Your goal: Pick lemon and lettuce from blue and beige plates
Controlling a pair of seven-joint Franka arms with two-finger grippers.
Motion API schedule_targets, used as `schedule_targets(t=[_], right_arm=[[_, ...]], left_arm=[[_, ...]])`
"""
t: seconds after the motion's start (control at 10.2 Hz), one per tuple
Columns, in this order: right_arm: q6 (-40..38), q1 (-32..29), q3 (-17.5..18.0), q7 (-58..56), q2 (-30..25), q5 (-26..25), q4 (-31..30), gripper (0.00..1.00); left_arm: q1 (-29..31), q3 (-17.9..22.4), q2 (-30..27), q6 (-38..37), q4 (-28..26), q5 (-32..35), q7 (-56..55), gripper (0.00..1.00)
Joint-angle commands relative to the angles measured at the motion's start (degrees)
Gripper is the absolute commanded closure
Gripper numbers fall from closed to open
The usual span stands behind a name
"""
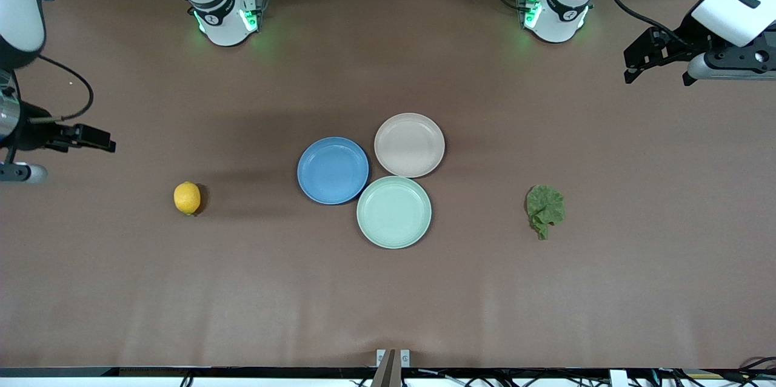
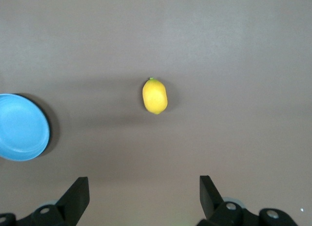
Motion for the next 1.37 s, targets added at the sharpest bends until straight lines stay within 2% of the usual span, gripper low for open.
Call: schedule_targets(t=[0.0,0.39,0.78,1.27], right_arm=[[-3.2,-1.9,1.5,0.7,-1.7,-0.7,3.4,0.00],[-7.9,-2.1,3.1,0.6,-2.7,-0.7,7.4,0.00],[-7.9,-2.7,5.3,0.6,-3.6,-0.6,7.5,0.00],[-7.8,-2.5,5.2,1.2,-3.4,-0.5,7.4,0.00]], left_arm=[[0.2,0.2,0.1,-1.0,1.0,-1.5,1.8,0.00],[0.3,0.2,0.1,-1.0,1.0,-1.4,1.8,0.00],[0.2,0.2,0.1,-0.9,1.0,-1.4,1.7,0.00],[0.1,0.2,0.1,-0.9,1.0,-1.4,1.4,0.00]])
